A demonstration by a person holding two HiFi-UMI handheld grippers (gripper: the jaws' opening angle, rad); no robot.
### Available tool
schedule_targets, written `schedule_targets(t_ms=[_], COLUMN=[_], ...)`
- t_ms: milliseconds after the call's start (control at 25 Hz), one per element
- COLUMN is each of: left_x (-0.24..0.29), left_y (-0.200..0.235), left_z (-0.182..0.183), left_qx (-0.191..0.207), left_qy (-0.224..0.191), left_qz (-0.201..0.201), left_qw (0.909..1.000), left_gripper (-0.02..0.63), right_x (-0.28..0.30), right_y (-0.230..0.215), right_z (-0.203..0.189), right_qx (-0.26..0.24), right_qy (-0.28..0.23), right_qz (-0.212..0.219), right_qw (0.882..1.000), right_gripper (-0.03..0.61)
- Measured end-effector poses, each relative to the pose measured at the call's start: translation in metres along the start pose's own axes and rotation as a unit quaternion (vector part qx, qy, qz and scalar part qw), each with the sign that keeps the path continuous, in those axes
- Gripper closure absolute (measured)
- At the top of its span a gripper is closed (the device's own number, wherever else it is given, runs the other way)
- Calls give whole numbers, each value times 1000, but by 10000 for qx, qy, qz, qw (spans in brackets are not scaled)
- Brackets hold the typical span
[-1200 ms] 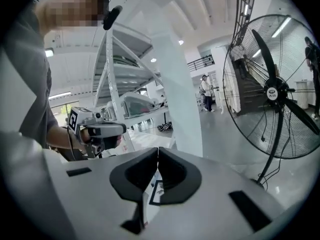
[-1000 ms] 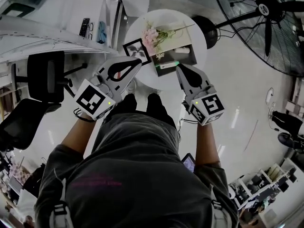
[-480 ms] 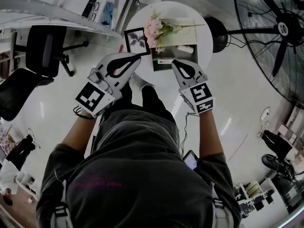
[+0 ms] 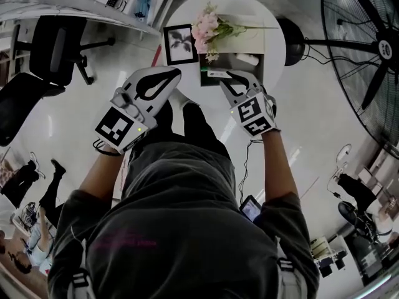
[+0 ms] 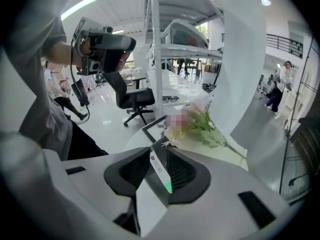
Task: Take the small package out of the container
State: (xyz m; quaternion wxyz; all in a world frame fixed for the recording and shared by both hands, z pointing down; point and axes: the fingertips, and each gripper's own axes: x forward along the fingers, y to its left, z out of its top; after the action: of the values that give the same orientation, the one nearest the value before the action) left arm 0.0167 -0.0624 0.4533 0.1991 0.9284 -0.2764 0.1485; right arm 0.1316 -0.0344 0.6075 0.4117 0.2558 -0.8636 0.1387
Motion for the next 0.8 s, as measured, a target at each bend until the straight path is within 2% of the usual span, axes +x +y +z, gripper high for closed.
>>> schedule_targets(t_ms=[80, 440, 800], left_x=[-1, -7, -19], left_y=[3, 12, 21], left_z=[-5, -26, -40], left_qx=[-43, -216, -357], left_qy=[21, 118, 122], left_qz=[26, 92, 203], left_qw=[10000, 9997, 9991], left_gripper=[598, 600, 599], right_x=[9, 43, 72], right_y=[4, 3, 7], right_z=[-7, -38, -59], right_qx=[-173, -728, -1172], right_qy=[192, 932, 1501], right_qz=[80, 255, 530], right_qw=[9996, 9927, 9803], right_gripper=[445, 410, 410])
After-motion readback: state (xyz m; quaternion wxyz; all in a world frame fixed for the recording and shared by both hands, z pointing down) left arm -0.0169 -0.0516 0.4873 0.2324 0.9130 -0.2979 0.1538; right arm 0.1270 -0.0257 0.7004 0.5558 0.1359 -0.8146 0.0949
